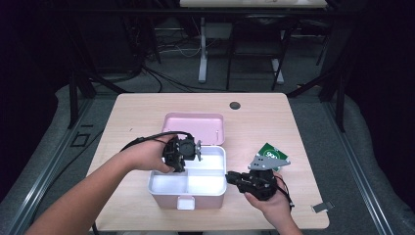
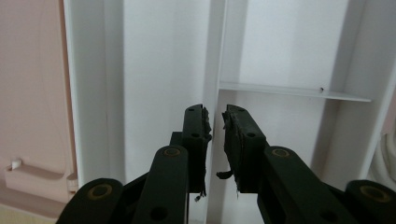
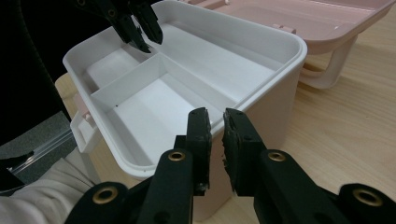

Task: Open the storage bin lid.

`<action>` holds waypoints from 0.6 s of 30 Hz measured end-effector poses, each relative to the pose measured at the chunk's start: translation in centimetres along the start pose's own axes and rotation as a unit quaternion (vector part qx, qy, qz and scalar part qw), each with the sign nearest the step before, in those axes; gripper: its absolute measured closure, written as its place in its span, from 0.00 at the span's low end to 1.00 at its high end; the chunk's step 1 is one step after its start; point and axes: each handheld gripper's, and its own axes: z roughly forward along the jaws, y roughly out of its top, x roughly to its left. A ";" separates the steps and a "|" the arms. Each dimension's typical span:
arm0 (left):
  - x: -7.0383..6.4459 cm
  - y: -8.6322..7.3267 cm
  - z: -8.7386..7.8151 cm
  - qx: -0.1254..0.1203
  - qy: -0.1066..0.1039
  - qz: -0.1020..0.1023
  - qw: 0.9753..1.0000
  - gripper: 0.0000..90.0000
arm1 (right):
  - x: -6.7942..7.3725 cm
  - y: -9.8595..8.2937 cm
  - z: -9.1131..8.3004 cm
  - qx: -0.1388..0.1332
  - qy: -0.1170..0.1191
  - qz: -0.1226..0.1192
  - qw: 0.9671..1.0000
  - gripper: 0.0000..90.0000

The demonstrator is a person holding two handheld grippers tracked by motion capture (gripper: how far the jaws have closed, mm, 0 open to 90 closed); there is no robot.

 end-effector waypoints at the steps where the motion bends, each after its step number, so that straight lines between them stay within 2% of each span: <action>1: 0.0 0.1 0.1 0.001 -0.001 0.001 1.000 0.87 | 0.0 0.0 0.0 0.002 0.001 0.000 1.000 0.90; 18: -0.2 0.8 0.6 0.014 0.003 0.009 1.000 0.98 | -0.3 -0.1 0.0 0.003 0.001 0.005 1.000 0.90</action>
